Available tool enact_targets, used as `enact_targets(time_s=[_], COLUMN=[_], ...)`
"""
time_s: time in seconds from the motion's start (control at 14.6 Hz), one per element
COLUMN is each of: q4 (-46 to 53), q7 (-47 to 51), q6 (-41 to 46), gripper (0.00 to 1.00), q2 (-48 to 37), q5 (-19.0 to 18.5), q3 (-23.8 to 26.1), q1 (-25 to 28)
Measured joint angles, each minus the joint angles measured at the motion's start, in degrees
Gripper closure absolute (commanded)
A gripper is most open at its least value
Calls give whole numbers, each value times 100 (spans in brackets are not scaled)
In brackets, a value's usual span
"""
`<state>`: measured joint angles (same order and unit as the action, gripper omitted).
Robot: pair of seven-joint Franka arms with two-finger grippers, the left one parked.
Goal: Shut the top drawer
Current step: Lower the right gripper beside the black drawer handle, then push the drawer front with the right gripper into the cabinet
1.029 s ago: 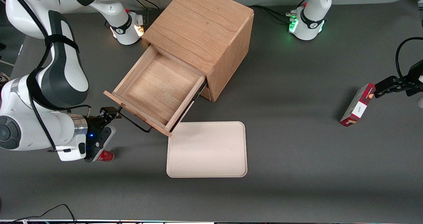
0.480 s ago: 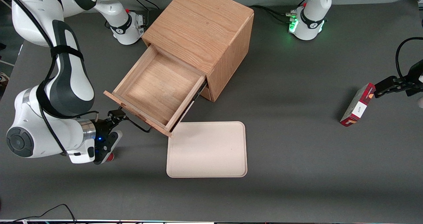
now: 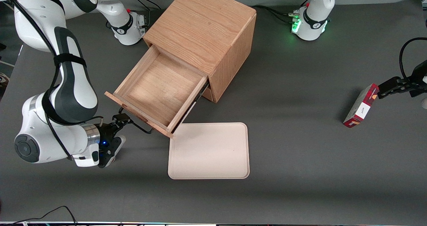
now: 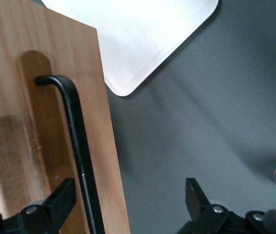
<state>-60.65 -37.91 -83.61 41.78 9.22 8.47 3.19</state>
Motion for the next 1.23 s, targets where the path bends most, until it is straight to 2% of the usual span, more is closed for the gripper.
enact_targets(time_s=[0.82, 1.23], q4=[-537, -1351], q7=[221, 342], q6=[-89, -501], gripper=[0, 0], q2=[-137, -644], q5=[417, 513], q3=[-6, -3], q1=[-116, -119])
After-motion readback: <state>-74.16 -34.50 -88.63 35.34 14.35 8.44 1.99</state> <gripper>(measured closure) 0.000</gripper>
